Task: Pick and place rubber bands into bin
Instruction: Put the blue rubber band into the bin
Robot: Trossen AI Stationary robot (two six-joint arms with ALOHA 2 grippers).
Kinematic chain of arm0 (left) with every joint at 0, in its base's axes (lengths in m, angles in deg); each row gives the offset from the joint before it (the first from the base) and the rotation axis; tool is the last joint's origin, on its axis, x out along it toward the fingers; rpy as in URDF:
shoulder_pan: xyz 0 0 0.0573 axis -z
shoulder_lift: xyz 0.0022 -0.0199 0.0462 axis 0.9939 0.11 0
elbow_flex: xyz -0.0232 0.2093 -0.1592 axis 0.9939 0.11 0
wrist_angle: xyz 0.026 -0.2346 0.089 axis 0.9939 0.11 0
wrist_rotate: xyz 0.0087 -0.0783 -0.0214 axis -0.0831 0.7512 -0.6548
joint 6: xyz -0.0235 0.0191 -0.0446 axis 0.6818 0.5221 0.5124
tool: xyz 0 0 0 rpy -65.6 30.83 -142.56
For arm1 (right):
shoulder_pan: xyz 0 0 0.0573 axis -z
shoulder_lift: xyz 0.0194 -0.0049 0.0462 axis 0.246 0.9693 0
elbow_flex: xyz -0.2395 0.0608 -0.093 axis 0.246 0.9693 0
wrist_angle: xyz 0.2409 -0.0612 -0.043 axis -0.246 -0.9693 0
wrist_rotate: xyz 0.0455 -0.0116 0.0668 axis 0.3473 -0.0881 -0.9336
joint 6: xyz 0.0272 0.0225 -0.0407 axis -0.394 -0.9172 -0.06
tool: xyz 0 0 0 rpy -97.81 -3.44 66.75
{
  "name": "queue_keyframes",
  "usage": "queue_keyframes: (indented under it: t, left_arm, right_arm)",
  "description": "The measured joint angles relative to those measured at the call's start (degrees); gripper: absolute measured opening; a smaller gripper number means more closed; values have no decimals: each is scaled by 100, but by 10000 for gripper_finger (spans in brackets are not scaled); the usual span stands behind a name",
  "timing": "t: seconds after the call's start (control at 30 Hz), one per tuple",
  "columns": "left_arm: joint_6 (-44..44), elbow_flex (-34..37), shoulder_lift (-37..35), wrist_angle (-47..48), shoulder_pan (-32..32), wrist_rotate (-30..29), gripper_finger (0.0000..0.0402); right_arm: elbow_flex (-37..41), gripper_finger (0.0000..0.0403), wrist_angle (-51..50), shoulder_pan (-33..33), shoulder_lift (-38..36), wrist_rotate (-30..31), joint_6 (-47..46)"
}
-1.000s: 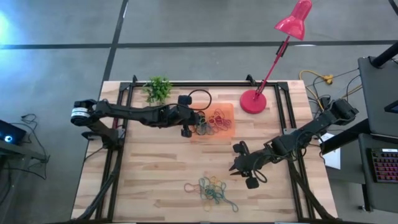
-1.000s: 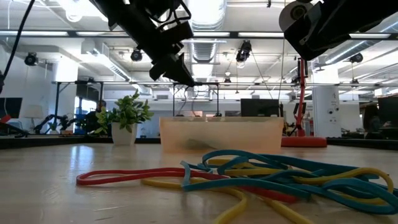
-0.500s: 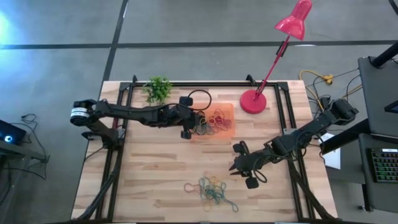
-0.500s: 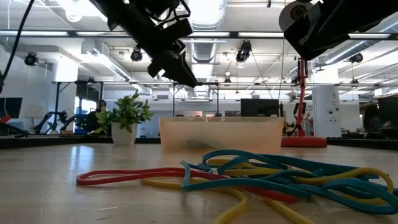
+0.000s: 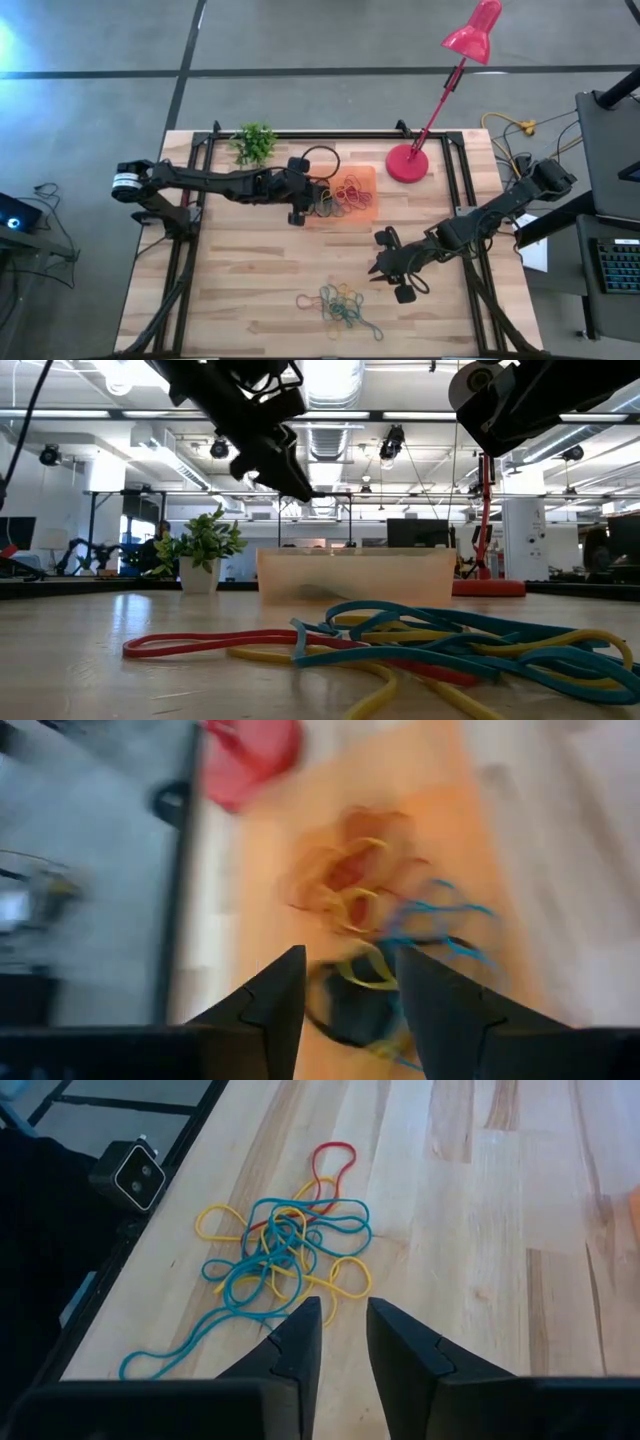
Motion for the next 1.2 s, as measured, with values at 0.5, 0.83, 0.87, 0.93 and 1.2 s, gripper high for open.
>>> queue_keyframes:
  t: [0.5, 0.83, 0.87, 0.93, 1.2]
  left_arm:
    - [1119, 132, 0, 998, 1433, 1635, 141]
    - [1289, 140, 83, 222, 2304, 1846, 141]
    - [1363, 142, 86, 213, 2331, 1844, 141]
    - [1477, 138, 120, 175, 2367, 1840, 141]
    - [1928, 484, 137, 166, 2437, 1830, 141]
  right_arm:
    - [44, 75, -10, 0, 0, 149, 195]
    - [126, 66, 128, 0, 17, 146, -49]
    - [166, 67, 207, 0, 51, 147, -125]
    - [301, 70, 470, 0, 139, 100, -208]
    - [424, 85, 2132, -248, 970, -501, 82]
